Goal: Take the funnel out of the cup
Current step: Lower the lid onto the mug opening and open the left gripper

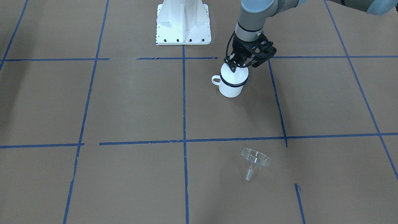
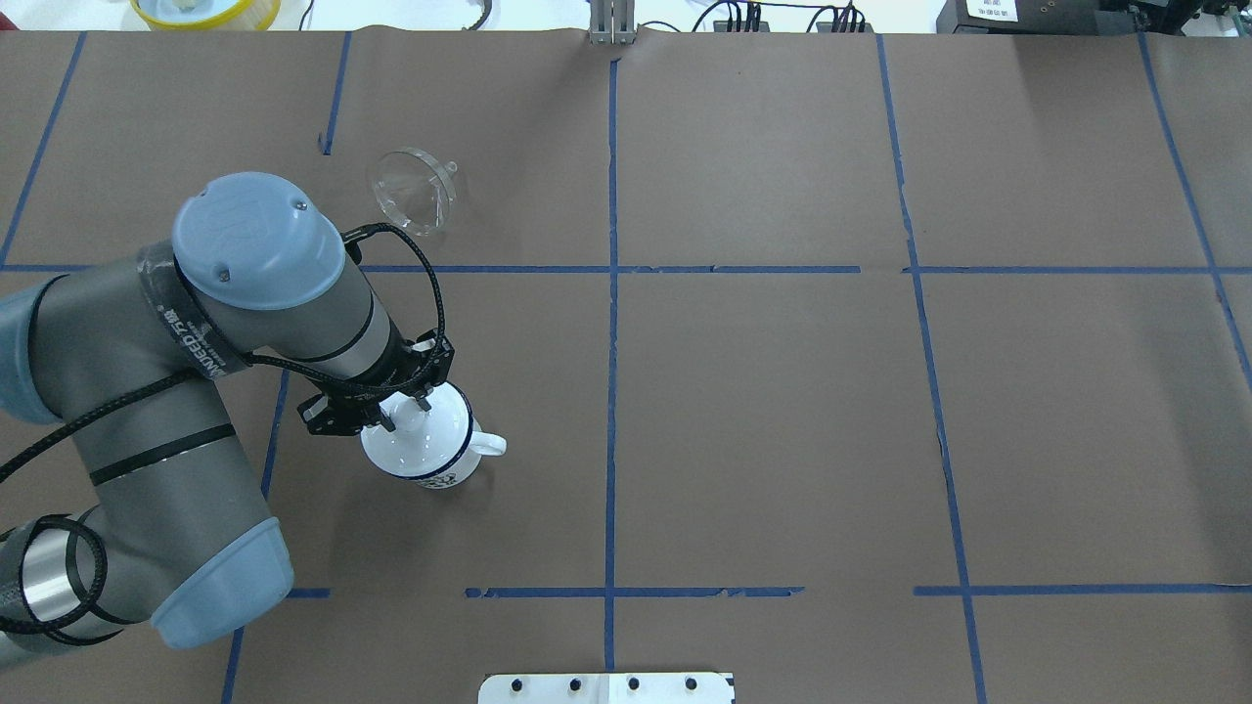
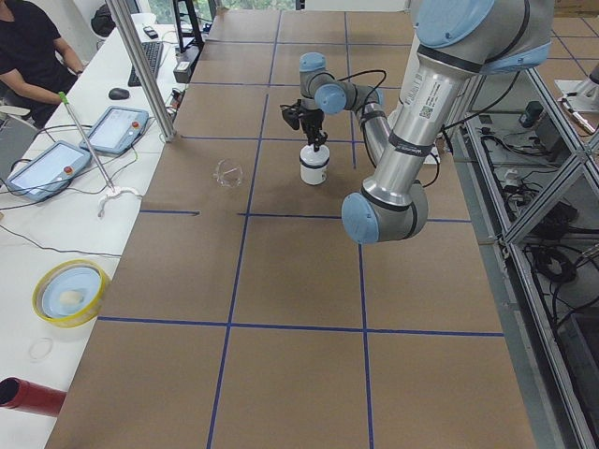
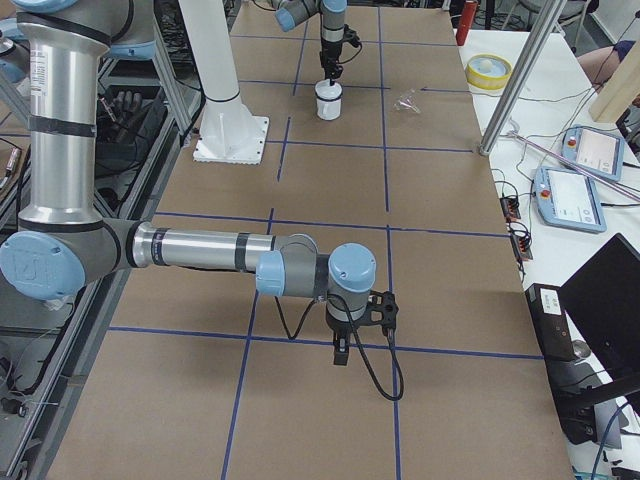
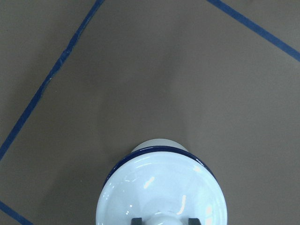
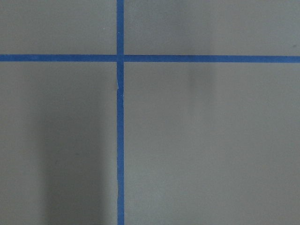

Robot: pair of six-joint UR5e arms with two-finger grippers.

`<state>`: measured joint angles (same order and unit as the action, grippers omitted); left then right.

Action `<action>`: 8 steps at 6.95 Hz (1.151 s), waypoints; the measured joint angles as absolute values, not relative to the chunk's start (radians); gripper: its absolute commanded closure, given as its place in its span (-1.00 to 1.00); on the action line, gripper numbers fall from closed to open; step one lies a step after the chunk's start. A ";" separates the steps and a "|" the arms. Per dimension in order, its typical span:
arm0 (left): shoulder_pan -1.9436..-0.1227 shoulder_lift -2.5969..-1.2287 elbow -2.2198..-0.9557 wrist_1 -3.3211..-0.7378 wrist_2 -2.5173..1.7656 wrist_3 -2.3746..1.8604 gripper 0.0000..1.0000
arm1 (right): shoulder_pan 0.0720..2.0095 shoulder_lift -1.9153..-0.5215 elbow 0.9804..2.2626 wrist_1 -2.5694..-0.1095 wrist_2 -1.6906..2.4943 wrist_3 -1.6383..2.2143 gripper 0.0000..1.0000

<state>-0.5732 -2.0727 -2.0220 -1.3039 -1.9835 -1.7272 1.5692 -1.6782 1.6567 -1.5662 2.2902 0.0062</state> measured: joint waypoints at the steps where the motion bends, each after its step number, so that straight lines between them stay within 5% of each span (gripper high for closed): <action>1: -0.573 -2.072 -2.022 -1.304 -1.985 -1.727 1.00 | 1.569 -1.678 1.657 -1.566 2.290 0.006 -1.00; 8: -0.572 -2.068 -2.020 -1.313 -1.977 -1.713 1.00 | 1.569 -1.678 1.656 -1.566 2.290 0.006 -1.00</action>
